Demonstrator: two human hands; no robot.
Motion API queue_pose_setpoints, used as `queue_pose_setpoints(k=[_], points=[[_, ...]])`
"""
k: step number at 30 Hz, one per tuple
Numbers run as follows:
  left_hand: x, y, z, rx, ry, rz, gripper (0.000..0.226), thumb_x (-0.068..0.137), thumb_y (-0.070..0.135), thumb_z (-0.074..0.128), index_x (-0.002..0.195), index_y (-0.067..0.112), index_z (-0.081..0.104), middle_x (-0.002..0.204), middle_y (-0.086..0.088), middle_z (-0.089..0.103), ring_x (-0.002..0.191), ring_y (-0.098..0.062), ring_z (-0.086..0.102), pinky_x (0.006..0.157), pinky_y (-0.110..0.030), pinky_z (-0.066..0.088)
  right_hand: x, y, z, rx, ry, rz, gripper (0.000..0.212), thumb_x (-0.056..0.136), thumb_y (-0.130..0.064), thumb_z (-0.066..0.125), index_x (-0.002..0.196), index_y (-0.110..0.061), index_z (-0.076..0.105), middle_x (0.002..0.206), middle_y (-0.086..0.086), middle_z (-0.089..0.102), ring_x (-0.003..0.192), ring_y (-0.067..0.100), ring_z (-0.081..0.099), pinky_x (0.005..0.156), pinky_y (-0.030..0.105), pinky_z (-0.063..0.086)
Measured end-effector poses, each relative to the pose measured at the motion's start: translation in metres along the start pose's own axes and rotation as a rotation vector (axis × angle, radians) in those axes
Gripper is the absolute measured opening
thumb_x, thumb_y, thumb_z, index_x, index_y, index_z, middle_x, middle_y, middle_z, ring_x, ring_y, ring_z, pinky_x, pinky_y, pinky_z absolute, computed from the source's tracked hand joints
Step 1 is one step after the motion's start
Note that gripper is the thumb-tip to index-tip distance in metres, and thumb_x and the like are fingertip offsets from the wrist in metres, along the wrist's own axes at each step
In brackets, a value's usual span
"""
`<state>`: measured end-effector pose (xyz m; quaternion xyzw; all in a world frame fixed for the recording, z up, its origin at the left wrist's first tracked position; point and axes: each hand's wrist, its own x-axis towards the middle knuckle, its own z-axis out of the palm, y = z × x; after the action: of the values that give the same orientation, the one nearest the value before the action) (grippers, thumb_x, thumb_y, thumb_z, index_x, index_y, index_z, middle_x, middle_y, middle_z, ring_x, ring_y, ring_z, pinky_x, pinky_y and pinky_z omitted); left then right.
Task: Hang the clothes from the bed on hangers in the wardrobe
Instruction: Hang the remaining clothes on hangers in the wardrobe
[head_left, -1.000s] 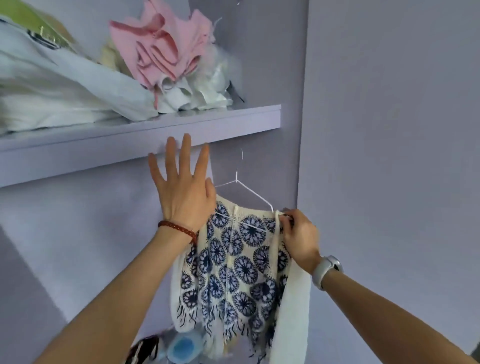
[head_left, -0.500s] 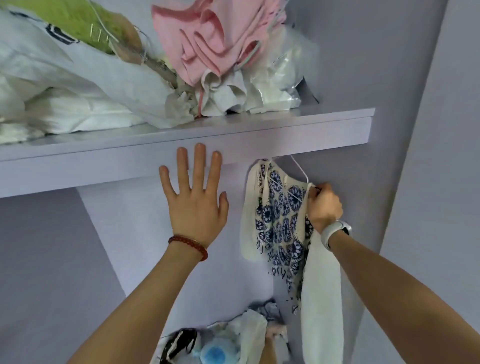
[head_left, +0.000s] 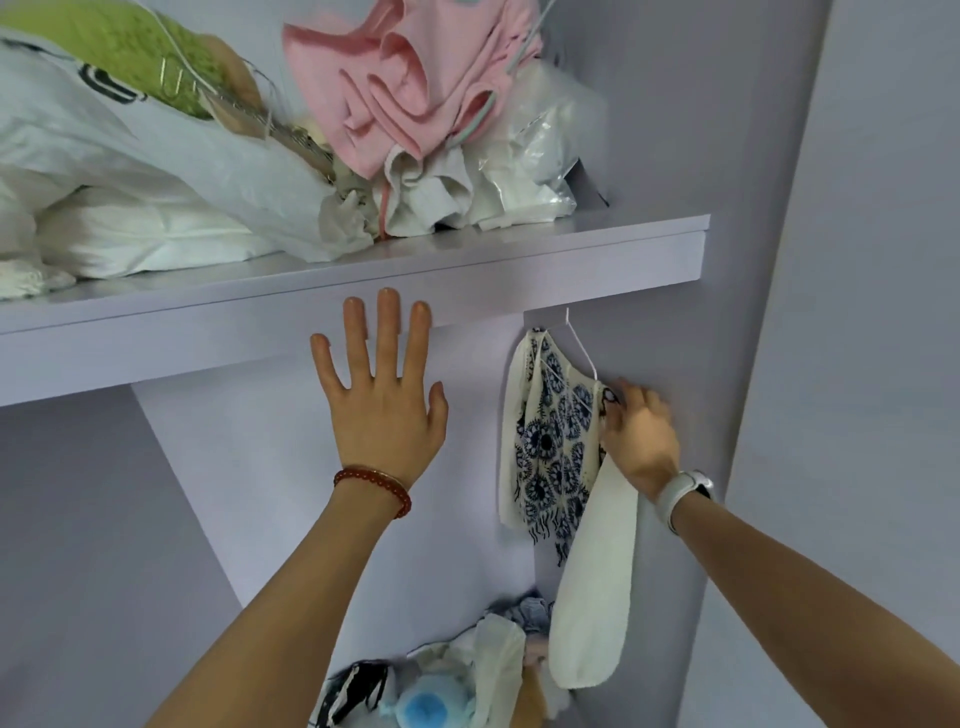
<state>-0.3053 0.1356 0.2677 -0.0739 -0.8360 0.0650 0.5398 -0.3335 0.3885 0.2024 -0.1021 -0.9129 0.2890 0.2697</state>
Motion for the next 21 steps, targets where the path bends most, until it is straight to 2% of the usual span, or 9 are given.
queue_pose_setpoints(k=[3, 6, 10, 13, 16, 19, 21], points=[[0.000, 0.002, -0.011, -0.064, -0.036, -0.014, 0.079, 0.077, 0.032, 0.055, 0.147, 0.016, 0.020, 0.153, -0.012, 0.016, 0.139, -0.035, 0.004, 0.110, -0.055, -0.005, -0.029, -0.004, -0.016, -0.125, 0.071, -0.121, 0.045, 0.094, -0.023, 0.032, 0.135, -0.006, 0.040, 0.131, 0.019, 0.048, 0.118, 0.036, 0.042, 0.100, 0.046, 0.034], [-0.016, 0.010, -0.025, -0.263, -0.045, -0.068, 0.067, 0.077, 0.029, 0.049, 0.141, 0.015, 0.034, 0.149, -0.015, 0.027, 0.138, -0.034, 0.013, 0.108, -0.059, 0.001, -0.073, -0.007, -0.032, -0.188, 0.167, -0.221, 0.053, 0.086, -0.028, 0.025, 0.127, -0.005, 0.049, 0.127, 0.019, 0.053, 0.116, 0.038, 0.049, 0.099, 0.054, 0.037], [-0.094, 0.029, -0.036, -0.519, -0.143, -0.061, 0.053, 0.081, 0.030, 0.036, 0.128, 0.012, 0.050, 0.141, -0.017, 0.041, 0.133, -0.032, 0.025, 0.105, -0.062, 0.013, -0.163, 0.002, -0.041, -0.260, 0.218, -0.201, 0.047, 0.086, -0.023, 0.030, 0.123, -0.006, 0.053, 0.123, 0.017, 0.057, 0.115, 0.036, 0.052, 0.098, 0.058, 0.035], [-0.178, 0.047, -0.045, -0.640, -0.356, 0.001, 0.051, 0.079, 0.031, 0.035, 0.123, 0.013, 0.055, 0.137, -0.015, 0.046, 0.130, -0.029, 0.029, 0.103, -0.059, 0.024, -0.260, 0.020, -0.038, -0.266, 0.160, -0.026, 0.048, 0.087, -0.027, 0.029, 0.125, -0.008, 0.052, 0.127, 0.016, 0.055, 0.119, 0.037, 0.050, 0.101, 0.055, 0.030], [-0.259, 0.068, -0.069, -0.741, -0.594, 0.113, 0.044, 0.074, 0.022, 0.051, 0.116, 0.011, 0.061, 0.130, -0.017, 0.053, 0.123, -0.034, 0.045, 0.092, -0.063, 0.035, -0.358, 0.039, -0.045, -0.267, 0.018, 0.220, 0.058, 0.087, -0.036, 0.020, 0.134, -0.012, 0.045, 0.139, 0.011, 0.045, 0.132, 0.032, 0.036, 0.109, 0.047, 0.017], [-0.325, 0.084, -0.111, -0.855, -0.794, 0.217, 0.044, 0.071, 0.012, 0.066, 0.115, 0.006, 0.062, 0.124, -0.020, 0.057, 0.117, -0.039, 0.052, 0.090, -0.065, 0.036, -0.451, 0.051, -0.062, -0.321, -0.062, 0.475, 0.059, 0.087, -0.036, 0.018, 0.139, -0.016, 0.036, 0.147, 0.006, 0.033, 0.138, 0.026, 0.023, 0.114, 0.042, 0.010], [-0.362, 0.092, -0.142, -0.920, -0.913, 0.302, 0.044, 0.073, 0.010, 0.067, 0.116, 0.005, 0.060, 0.122, -0.020, 0.058, 0.117, -0.039, 0.052, 0.091, -0.065, 0.035, -0.512, 0.054, -0.078, -0.368, -0.048, 0.625, 0.057, 0.086, -0.031, 0.022, 0.139, -0.015, 0.037, 0.147, 0.007, 0.034, 0.137, 0.025, 0.024, 0.113, 0.042, 0.013]])
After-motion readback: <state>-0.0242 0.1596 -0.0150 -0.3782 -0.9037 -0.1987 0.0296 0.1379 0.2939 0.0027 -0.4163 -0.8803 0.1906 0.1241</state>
